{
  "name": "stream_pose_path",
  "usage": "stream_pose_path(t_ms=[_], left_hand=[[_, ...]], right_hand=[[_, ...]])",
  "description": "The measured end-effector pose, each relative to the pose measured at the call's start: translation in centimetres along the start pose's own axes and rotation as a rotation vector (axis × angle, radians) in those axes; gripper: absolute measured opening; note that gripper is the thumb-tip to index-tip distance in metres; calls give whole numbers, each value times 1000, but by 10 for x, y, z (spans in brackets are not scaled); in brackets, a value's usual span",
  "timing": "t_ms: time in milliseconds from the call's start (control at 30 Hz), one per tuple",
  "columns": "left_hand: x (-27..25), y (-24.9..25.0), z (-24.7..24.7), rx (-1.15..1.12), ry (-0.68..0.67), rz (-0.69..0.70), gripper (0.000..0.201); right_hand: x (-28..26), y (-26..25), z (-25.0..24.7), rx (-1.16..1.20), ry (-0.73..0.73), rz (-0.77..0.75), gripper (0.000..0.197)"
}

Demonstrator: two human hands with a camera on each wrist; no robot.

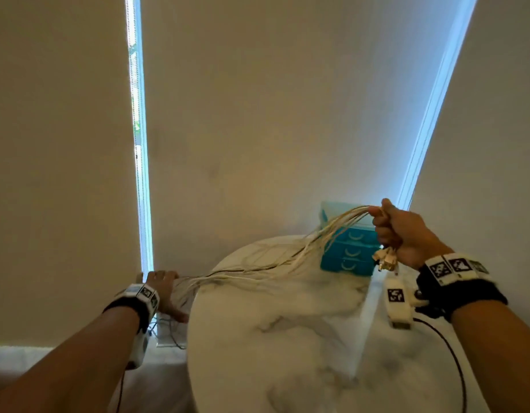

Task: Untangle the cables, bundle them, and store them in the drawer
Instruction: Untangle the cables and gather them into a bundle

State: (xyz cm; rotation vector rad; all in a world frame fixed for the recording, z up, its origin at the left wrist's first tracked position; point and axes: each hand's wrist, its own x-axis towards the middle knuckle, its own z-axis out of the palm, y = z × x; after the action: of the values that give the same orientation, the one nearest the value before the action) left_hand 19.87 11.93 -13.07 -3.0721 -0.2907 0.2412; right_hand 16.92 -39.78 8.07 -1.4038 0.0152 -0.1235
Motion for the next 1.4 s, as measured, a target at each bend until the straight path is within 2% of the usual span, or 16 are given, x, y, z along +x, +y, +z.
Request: stream_pose_path(t_ms=[67,133,200,267,333,400,467,533,600,767,867,933,1000,1133,1267,1400], left_hand=[[-10,8,-31,64,-118,30,166],[-17,22,-80,168,-182,48,168],[-21,46,-130,296,-142,92,158],[-39,91,-175,339,-28,220,127],[-73,150,-209,103,120,480,89],[-100,224,-226,-342,223,753,70],[-117,285,-222,-630,92,885,77],[-125,328,-201,-746,-77,873,94],[-129,352,-176,-817,-123,814,91],[-119,384,-122,-745,-14,662,74],[-115,397,-116,-616,48,683,66],[-112,402,-120,-570,162,701,56],[-107,404,-126,-607,198,677,48],[-97,407,-124,-679,246,530,48],[-90,405,-117,-652,314,498,49],[-96,393,-112,-698,311,597,67]], right_hand=[[-2,11,-8,-76,-25,41,48],[-5,13,-11,-84,-47,58,48],[-7,12,-10,-95,-89,86,47],[-10,14,-10,-123,-122,115,46],[-13,16,-10,-134,-140,140,47],[-19,18,-10,-134,-168,153,48],[-28,20,-14,-110,-224,163,47],[-38,27,-28,-23,-268,189,46],[-48,38,-51,91,-257,218,44],[-63,92,-101,584,-184,219,34],[-63,126,-101,756,-152,186,31],[-61,136,-98,773,-142,163,35],[-55,140,-95,751,-157,143,41],[-52,147,-78,598,-170,190,64],[-49,148,-60,332,-87,180,59],[-48,145,-51,431,-79,72,52]])
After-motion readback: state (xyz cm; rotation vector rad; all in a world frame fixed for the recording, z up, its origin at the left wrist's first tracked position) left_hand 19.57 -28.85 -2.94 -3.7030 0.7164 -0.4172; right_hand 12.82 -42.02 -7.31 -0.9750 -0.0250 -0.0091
